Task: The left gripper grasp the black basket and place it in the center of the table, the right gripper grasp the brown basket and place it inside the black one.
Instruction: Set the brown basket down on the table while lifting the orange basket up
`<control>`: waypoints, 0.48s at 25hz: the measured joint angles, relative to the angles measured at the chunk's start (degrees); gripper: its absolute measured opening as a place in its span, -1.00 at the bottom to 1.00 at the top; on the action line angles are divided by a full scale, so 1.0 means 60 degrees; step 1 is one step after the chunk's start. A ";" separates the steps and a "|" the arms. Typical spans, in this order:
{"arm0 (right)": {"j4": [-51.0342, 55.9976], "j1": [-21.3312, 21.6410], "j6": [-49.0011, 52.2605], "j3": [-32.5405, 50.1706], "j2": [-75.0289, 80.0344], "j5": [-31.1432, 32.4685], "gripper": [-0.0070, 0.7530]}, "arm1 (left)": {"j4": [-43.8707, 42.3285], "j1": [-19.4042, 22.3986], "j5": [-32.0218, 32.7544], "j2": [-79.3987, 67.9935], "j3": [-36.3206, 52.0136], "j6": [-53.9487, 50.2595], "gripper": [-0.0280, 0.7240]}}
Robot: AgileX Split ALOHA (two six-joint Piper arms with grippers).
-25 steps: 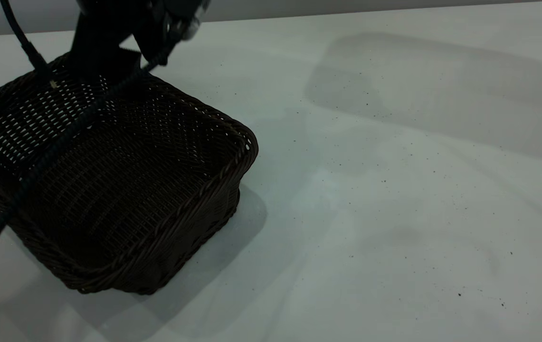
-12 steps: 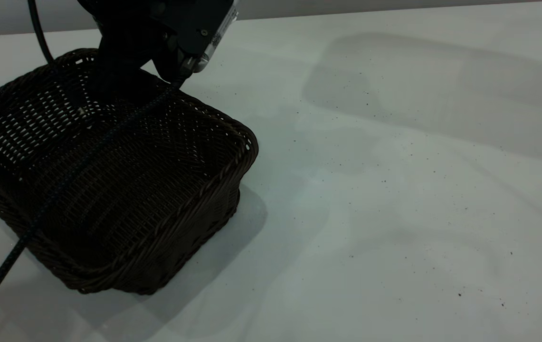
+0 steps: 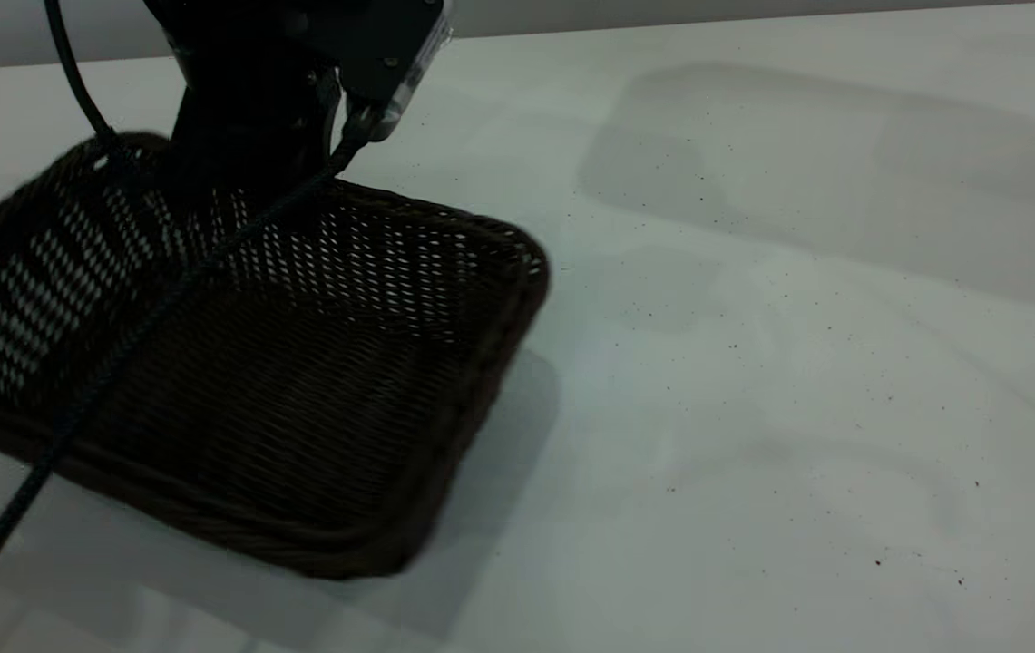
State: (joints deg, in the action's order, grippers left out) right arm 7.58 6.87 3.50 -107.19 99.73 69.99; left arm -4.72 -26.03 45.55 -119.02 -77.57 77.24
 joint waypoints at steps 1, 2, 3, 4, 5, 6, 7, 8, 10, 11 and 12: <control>0.0000 0.0000 0.0000 0.0000 0.0000 0.0000 -0.66 | 0.0201 0.0000 0.0050 0.0000 0.0000 -0.0094 -0.51; 0.0000 0.0000 0.0000 0.0000 0.0000 0.0000 -0.66 | 0.0382 -0.0006 0.0094 0.0000 0.0000 -0.0162 -0.51; 0.0000 0.0000 0.0000 0.0000 0.0000 0.0000 -0.66 | 0.0545 -0.0035 0.0183 0.0000 0.0000 -0.0201 -0.51; 0.0000 0.0000 0.0000 0.0000 0.0000 0.0000 -0.66 | 0.0787 -0.0080 0.0255 0.0000 0.0000 -0.0296 -0.51; 0.0000 0.0000 0.0000 0.0000 0.0000 0.0000 -0.66 | 0.1016 -0.0117 0.0378 0.0000 -0.0010 -0.0427 -0.51; 0.0000 0.0000 0.0000 0.0000 0.0000 0.0000 -0.66 | 0.1170 -0.0176 0.0433 0.0000 -0.0019 -0.0629 -0.53; 0.0000 0.0000 -0.0008 0.0000 0.0000 0.0000 -0.66 | 0.1335 -0.0224 0.0476 0.0000 -0.0053 -0.0787 -0.54; 0.0000 0.0000 -0.0008 0.0000 0.0000 0.0000 -0.66 | 0.1563 -0.0260 0.0523 0.0000 -0.0122 -0.0972 -0.54; 0.0000 0.0000 -0.0018 0.0000 0.0000 0.0000 -0.66 | 0.1938 -0.0281 0.0479 0.0000 -0.0300 -0.1365 -0.55; 0.0000 0.0000 -0.0018 0.0000 0.0000 0.0000 -0.66 | 0.2112 -0.0277 0.0435 0.0000 -0.0424 -0.1558 -0.57; 0.0000 0.0000 -0.0027 0.0000 0.0000 0.0000 -0.66 | 0.2229 -0.0277 0.0409 0.0000 -0.0530 -0.1710 -0.57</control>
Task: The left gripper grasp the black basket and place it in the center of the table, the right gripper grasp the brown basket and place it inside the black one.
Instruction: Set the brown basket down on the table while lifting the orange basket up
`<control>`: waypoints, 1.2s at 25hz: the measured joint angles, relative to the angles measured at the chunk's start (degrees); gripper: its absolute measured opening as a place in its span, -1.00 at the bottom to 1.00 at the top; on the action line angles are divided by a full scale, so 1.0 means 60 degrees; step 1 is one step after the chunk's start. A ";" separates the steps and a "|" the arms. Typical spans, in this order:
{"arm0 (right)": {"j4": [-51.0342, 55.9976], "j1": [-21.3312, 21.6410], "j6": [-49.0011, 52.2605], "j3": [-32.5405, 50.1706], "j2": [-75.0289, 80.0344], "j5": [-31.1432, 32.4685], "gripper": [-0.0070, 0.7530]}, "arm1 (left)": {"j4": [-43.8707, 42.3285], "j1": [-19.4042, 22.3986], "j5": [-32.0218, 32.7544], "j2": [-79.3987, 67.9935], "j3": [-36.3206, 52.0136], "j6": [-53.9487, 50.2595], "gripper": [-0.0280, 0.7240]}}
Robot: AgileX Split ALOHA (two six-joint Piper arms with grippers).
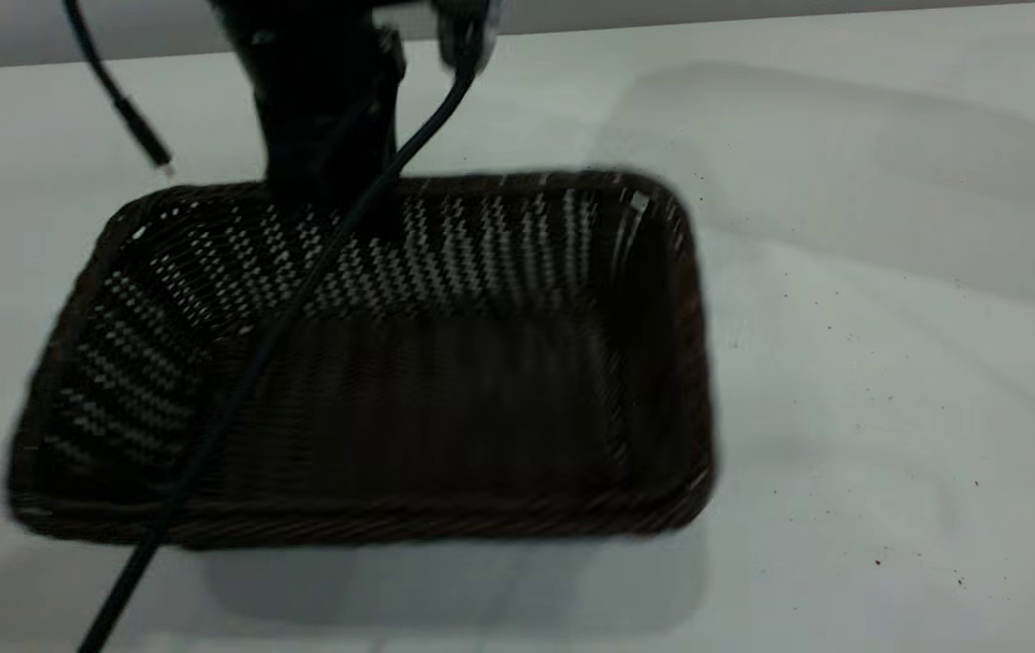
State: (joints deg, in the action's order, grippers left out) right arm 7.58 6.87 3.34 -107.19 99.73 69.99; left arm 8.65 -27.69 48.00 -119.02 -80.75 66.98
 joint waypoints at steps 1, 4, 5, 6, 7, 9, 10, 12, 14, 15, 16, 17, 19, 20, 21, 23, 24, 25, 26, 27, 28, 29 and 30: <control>0.0000 0.0000 -0.0019 0.0000 0.0000 0.0000 -0.66 | 0.0095 0.0000 -0.0023 0.0000 -0.0118 -0.0037 -0.58; 0.0000 0.0000 -0.0018 0.0000 0.0000 0.0000 -0.66 | 0.0085 0.0000 0.0009 0.0000 -0.0287 -0.0010 -0.58; 0.0000 0.0000 -0.0021 0.0000 0.0000 0.0000 -0.66 | 0.0075 0.0000 0.0085 -0.0009 -0.0308 0.0011 -0.58; 0.0000 0.0000 -0.0021 0.0000 0.0000 0.0000 -0.66 | 0.0063 0.0000 0.0130 -0.0009 -0.0319 0.0025 -0.58; 0.0000 0.0000 -0.0021 0.0000 0.0000 0.0000 -0.66 | 0.0051 0.0000 0.0160 -0.0009 -0.0319 0.0033 -0.58; 0.0000 0.0000 -0.0029 0.0000 0.0000 0.0000 -0.66 | 0.0038 0.0000 0.0180 -0.0009 -0.0319 0.0044 -0.58; 0.0000 0.0000 -0.0039 0.0000 0.0000 0.0000 -0.66 | 0.0032 0.0000 0.0154 -0.0016 -0.0319 0.0053 -0.58; 0.0000 0.0000 -0.0046 0.0000 0.0000 0.0000 -0.66 | 0.0032 0.0000 0.0153 -0.0016 -0.0319 0.0085 -0.58; 0.0000 0.0000 -0.0046 0.0000 0.0000 0.0000 -0.66 | 0.0020 0.0000 0.0153 -0.0016 -0.0319 0.0122 -0.58; 0.0000 0.0000 -0.0046 0.0000 0.0000 0.0000 -0.66 | 0.0020 0.0000 0.0153 -0.0016 -0.0319 0.0171 -0.58; 0.0000 0.0000 -0.0046 0.0000 0.0000 0.0000 -0.66 | 0.0020 0.0000 0.0153 -0.0016 -0.0319 0.0277 -0.58; 0.0000 0.0000 -0.0046 0.0000 0.0000 0.0000 -0.66 | 0.0020 0.0000 0.0184 -0.0016 -0.0319 0.0432 -0.58; 0.0000 0.0000 -0.0046 0.0000 0.0000 0.0000 -0.66 | 0.0007 0.0000 0.0311 -0.0016 -0.0319 0.0677 -0.58; 0.0000 0.0000 -0.0046 0.0000 0.0000 0.0000 -0.66 | 0.0003 0.0000 0.0351 -0.0016 -0.0319 0.0743 -0.58; 0.0000 0.0000 -0.0046 0.0000 0.0000 0.0000 -0.66 | 0.0003 0.0000 0.0359 -0.0016 -0.0319 0.0753 -0.58; 0.0000 0.0000 -0.0046 0.0000 0.0000 0.0000 -0.66 | 0.0003 0.0000 0.0359 -0.0016 -0.0319 0.0742 -0.58; 0.0000 0.0000 -0.0046 0.0000 0.0000 0.0000 -0.66 | 0.0013 0.0000 0.0350 -0.0016 -0.0319 0.0734 -0.58; 0.0000 0.0000 -0.0046 0.0000 0.0000 0.0000 -0.66 | 0.0013 0.0000 0.0317 -0.0016 -0.0319 0.0722 -0.58; 0.0000 0.0000 -0.0046 0.0000 0.0000 0.0000 -0.66 | 0.0013 0.0000 0.0258 -0.0020 -0.0319 0.0641 -0.58; 0.0000 0.0000 -0.0046 0.0000 0.0000 0.0000 -0.66 | 0.0013 0.0000 0.0161 -0.0027 -0.0319 0.0585 -0.58; 0.0000 0.0000 -0.0046 0.0000 0.0000 0.0000 -0.66 | 0.0013 0.0000 0.0073 -0.0027 -0.0319 0.0561 -0.58; 0.0000 0.0000 -0.0046 0.0000 0.0000 0.0000 -0.66 | 0.0013 0.0000 -0.0024 -0.0027 -0.0319 0.0551 -0.57; 0.0000 0.0000 -0.0046 0.0000 0.0000 0.0000 -0.66 | 0.0025 0.0000 -0.0085 -0.0027 -0.0319 0.0529 -0.56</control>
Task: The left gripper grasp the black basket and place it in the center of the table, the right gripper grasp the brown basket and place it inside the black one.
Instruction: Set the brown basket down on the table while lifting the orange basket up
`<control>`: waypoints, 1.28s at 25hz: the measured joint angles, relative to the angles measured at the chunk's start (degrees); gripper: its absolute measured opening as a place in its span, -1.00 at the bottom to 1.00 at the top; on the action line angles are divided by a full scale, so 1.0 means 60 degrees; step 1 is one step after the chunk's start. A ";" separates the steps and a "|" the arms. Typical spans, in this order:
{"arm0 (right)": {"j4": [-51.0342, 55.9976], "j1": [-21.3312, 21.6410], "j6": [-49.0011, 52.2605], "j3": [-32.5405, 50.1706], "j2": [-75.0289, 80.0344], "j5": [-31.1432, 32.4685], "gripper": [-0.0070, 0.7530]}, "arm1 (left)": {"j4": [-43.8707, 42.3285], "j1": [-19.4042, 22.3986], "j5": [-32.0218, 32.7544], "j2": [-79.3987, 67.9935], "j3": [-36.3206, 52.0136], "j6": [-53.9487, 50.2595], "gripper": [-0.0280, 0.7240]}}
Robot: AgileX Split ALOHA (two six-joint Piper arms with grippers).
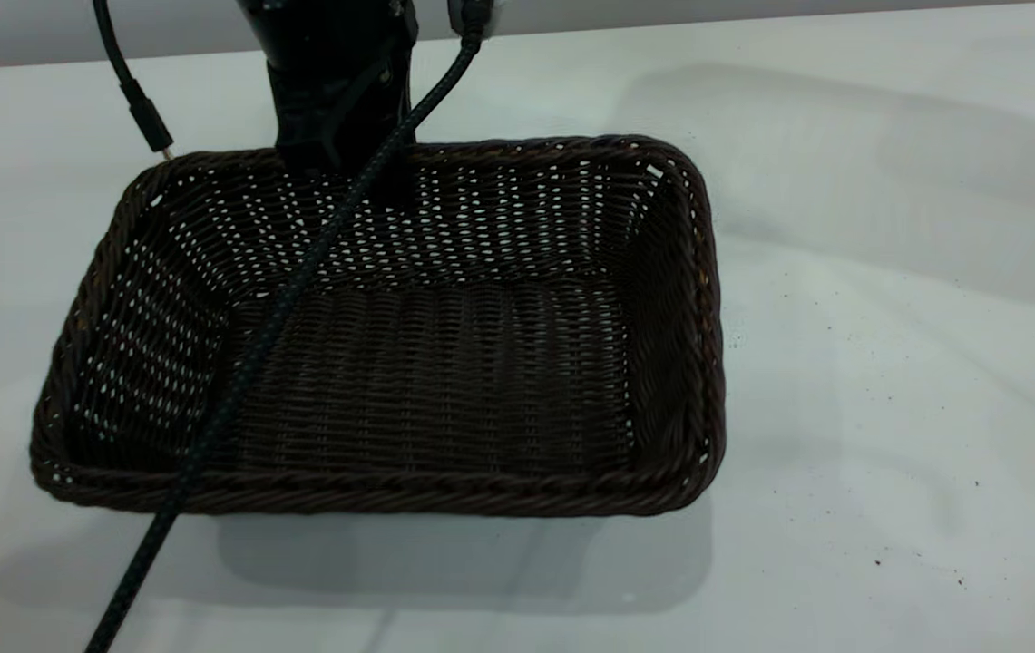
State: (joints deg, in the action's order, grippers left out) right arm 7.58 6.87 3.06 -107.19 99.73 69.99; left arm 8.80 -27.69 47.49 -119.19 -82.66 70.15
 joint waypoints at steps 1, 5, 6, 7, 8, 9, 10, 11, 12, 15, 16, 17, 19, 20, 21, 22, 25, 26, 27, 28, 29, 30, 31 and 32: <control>0.0000 0.0000 0.0000 0.0000 0.0000 0.0000 -0.66 | 0.0019 0.0000 -0.0024 0.0000 0.0000 0.0000 -0.53; 0.0000 0.0000 0.0000 0.0000 0.0000 0.0000 -0.66 | 0.0253 0.0009 -0.0117 0.0000 0.0000 -0.0161 -0.45; 0.0000 0.0000 0.0000 0.0000 0.0000 0.0000 -0.66 | 0.0323 0.0009 -0.0150 0.0000 0.0000 -0.0224 -0.43; 0.0000 0.0000 0.0000 0.0000 0.0000 0.0000 -0.66 | 0.0335 0.0009 -0.0159 0.0000 0.0000 -0.0224 -0.41; 0.0006 0.0000 0.0000 0.0000 0.0000 0.0000 -0.66 | 0.0376 0.0009 -0.0159 0.0000 0.0000 -0.0224 -0.39; 0.0006 0.0000 0.0000 0.0000 0.0000 0.0000 -0.66 | 0.0427 0.0009 -0.0150 0.0000 0.0000 -0.0224 -0.37; 0.0006 0.0000 0.0000 0.0000 0.0000 0.0000 -0.66 | 0.0443 0.0009 -0.0150 0.0000 0.0000 -0.0224 -0.35; 0.0006 0.0000 0.0000 0.0000 0.0000 0.0000 -0.66 | 0.0451 0.0009 -0.0129 0.0000 0.0000 -0.0224 -0.33; 0.0006 0.0000 0.0000 0.0000 0.0000 0.0000 -0.66 | 0.0451 0.0009 -0.0121 0.0000 0.0000 -0.0224 -0.31; 0.0006 0.0000 0.0000 0.0000 0.0000 0.0000 -0.67 | 0.0451 0.0009 -0.0097 0.0000 0.0000 -0.0224 -0.24; 0.0006 0.0000 0.0000 0.0000 0.0000 0.0000 -0.67 | 0.0451 0.0009 -0.0097 0.0000 0.0000 -0.0224 -0.21; 0.0006 0.0000 0.0000 0.0000 0.0000 0.0000 -0.67 | 0.0451 0.0009 -0.0097 0.0000 0.0000 -0.0224 -0.18; 0.0006 0.0000 0.0000 0.0000 0.0000 0.0000 -0.67 | 0.0451 0.0009 -0.0145 0.0009 0.0000 -0.0224 -0.13; 0.0006 0.0000 0.0000 0.0000 0.0000 0.0000 -0.67 | 0.0451 0.0009 -0.0224 0.0009 0.0000 -0.0224 -0.11; 0.0006 0.0000 0.0000 0.0000 0.0000 0.0000 -0.67 | 0.0451 0.0009 -0.0348 0.0009 0.0000 -0.0224 -0.09; 0.0006 0.0000 0.0000 0.0000 0.0000 0.0000 -0.67 | 0.0451 0.0009 -0.0465 0.0009 0.0000 -0.0224 -0.08; 0.0006 0.0000 -0.0004 0.0000 0.0000 0.0000 -0.67 | 0.0293 0.0009 -0.0957 0.0009 0.0000 -0.0212 -0.07; 0.0006 0.0000 -0.0004 0.0000 0.0000 0.0000 -0.67 | 0.0204 0.0009 -0.1112 0.0009 0.0000 -0.0212 -0.07; 0.0006 0.0000 -0.0011 0.0000 0.0000 0.0000 -0.67 | 0.0127 0.0009 -0.1271 0.0017 0.0000 -0.0212 -0.07; 0.0006 0.0000 -0.0032 0.0000 0.0000 0.0000 -0.67 | -0.0009 0.0009 -0.1450 0.0017 0.0000 -0.0197 -0.07; 0.0006 0.0000 -0.0041 0.0000 0.0000 0.0000 -0.67 | -0.0125 0.0009 -0.1576 0.0039 0.0000 -0.0197 -0.07; 0.0006 0.0000 -0.0041 0.0000 0.0000 0.0000 -0.67 | -0.0262 0.0009 -0.1599 0.0079 0.0000 -0.0197 -0.07; 0.0006 0.0000 -0.0041 0.0000 0.0000 0.0000 -0.67 | -0.0364 0.0009 -0.1576 0.0128 0.0000 -0.0197 -0.07; 0.0006 0.0000 -0.0041 0.0000 0.0000 0.0000 -0.67 | -0.0376 0.0009 -0.1446 0.0224 0.0000 -0.0197 -0.07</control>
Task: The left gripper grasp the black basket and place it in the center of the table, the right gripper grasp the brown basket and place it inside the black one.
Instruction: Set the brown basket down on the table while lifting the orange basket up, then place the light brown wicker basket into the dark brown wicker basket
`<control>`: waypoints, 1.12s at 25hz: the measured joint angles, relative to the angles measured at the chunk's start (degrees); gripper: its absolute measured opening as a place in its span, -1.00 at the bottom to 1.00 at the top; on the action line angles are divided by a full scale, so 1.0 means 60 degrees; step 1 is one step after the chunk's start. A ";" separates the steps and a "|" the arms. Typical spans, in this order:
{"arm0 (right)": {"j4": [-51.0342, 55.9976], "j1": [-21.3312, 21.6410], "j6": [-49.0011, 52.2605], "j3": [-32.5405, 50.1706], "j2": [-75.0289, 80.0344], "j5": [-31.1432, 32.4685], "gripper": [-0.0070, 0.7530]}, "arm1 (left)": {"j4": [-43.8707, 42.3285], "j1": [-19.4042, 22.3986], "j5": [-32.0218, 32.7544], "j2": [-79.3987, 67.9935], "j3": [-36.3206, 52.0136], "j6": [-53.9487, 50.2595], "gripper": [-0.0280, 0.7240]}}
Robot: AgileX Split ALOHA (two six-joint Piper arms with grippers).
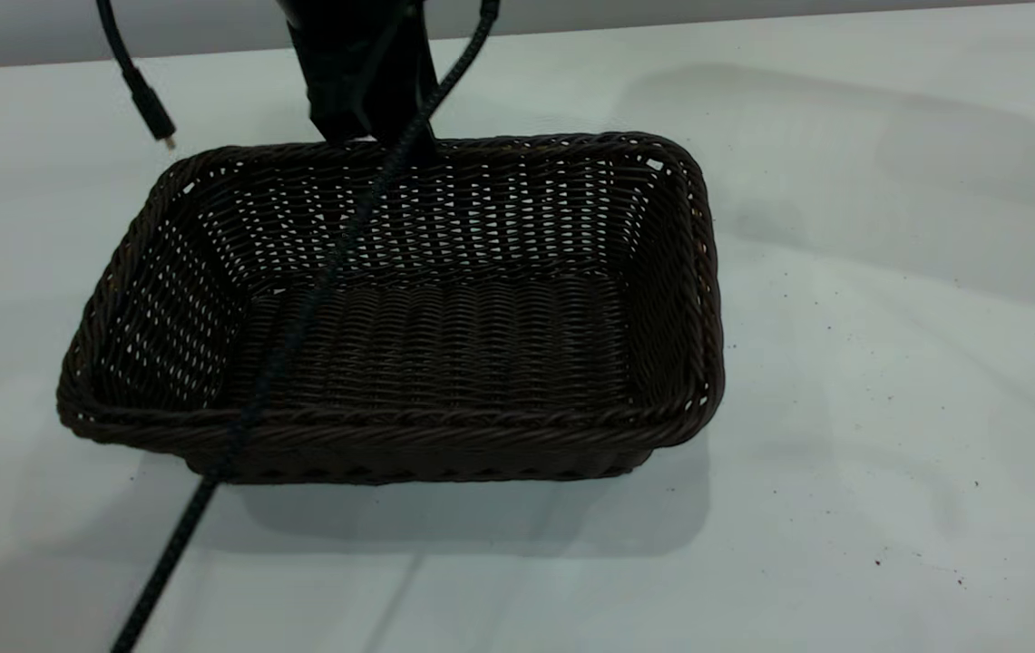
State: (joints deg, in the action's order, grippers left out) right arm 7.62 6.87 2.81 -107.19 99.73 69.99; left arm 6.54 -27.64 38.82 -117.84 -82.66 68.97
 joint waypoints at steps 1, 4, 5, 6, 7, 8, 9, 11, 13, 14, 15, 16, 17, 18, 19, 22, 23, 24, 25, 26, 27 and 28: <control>0.0000 0.0000 0.0000 0.0000 0.0000 0.0000 -0.67 | 0.0047 0.0000 0.0246 0.0114 0.0000 0.0000 -0.07; 0.0000 0.0000 0.0000 0.0000 0.0000 0.0000 -0.67 | 0.0098 0.0000 0.1101 0.0572 0.0000 0.0000 -0.08; 0.0000 0.0000 0.0000 0.0000 0.0000 0.0000 -0.67 | 0.0098 0.0000 0.1374 0.0772 0.0000 0.0000 -0.10; 0.0000 0.0000 0.0000 0.0000 0.0000 0.0000 -0.67 | 0.0098 0.0000 0.1614 0.0953 0.0000 0.0000 -0.14; 0.0000 0.0000 0.0000 0.0000 0.0000 0.0000 -0.67 | 0.0098 0.0000 0.1880 0.1184 0.0000 -0.0009 -0.19; 0.0000 0.0000 0.0000 0.0000 0.0000 0.0000 -0.67 | 0.0098 0.0000 0.2129 0.1424 0.0000 -0.0056 -0.24; 0.0000 0.0000 0.0000 0.0000 0.0000 0.0000 -0.67 | 0.0098 0.0000 0.2336 0.1677 0.0000 -0.0157 -0.31; 0.0000 0.0000 0.0000 0.0000 0.0000 0.0000 -0.67 | 0.0098 0.0000 0.2828 0.2168 0.0000 -0.0565 -0.49; 0.0015 0.0000 0.0000 0.0000 0.0000 0.0000 -0.67 | 0.0089 0.0000 0.3225 0.2701 0.0000 -0.1021 -0.73; 0.0109 0.0000 0.0000 0.0000 0.0000 0.0000 -0.67 | 0.0066 0.0000 0.3477 0.3003 0.0000 -0.1317 -0.82; 0.0247 0.0000 0.0000 0.0000 0.0000 0.0000 -0.67 | 0.0066 0.0000 0.3758 0.3314 0.0000 -0.1536 -0.86; 0.0370 0.0000 0.0000 0.0000 0.0022 0.0000 -0.67 | 0.0066 0.0000 0.4016 0.3630 0.0000 -0.1763 -0.89; 0.0453 0.0000 0.0000 0.0000 0.0049 0.0000 -0.67 | 0.0075 0.0000 0.4193 0.3894 0.0000 -0.1960 -0.91; 0.0462 -0.0012 0.0000 0.0012 0.0091 -0.0007 -0.67 | 0.0075 0.0000 0.4365 0.4210 0.0000 -0.2123 -0.92; 0.0462 -0.0020 0.0000 0.0072 0.0093 -0.0027 -0.67 | 0.0075 0.0000 0.4462 0.4525 0.0000 -0.2253 -0.92; 0.0461 -0.0020 -0.0011 0.0468 0.0101 -0.0037 -0.67 | 0.0086 0.0000 0.4297 0.5379 0.0000 -0.2652 -0.92; 0.0544 -0.0020 -0.0033 0.0584 0.0101 -0.0039 -0.67 | 0.0096 0.0000 0.4114 0.5669 0.0000 -0.2764 -0.92; 0.0741 -0.0020 -0.0072 0.0733 0.0101 -0.0039 -0.67 | 0.0106 0.0000 0.3943 0.5905 0.0000 -0.2895 -0.92; 0.0997 -0.0020 -0.0130 0.0898 0.0101 -0.0039 -0.67 | 0.0103 0.0000 0.3741 0.6181 0.0000 -0.3058 -0.93; 0.1293 -0.0020 -0.0193 0.1043 0.0101 -0.0039 -0.67 | 0.0103 0.0000 0.3490 0.6441 0.0000 -0.3203 -0.93; 0.1548 -0.0020 -0.0302 0.1219 0.0101 -0.0039 -0.67 | 0.0103 0.0000 0.3270 0.6689 0.0000 -0.3431 -0.93; 0.1833 -0.0033 -0.0408 0.1394 0.0101 -0.0039 -0.67 | 0.0103 0.0000 0.2995 0.6876 0.0000 -0.3644 -0.93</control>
State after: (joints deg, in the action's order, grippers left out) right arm 18.62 6.67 0.37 -98.83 100.33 69.76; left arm 7.17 -27.64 56.79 -76.59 -82.66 47.11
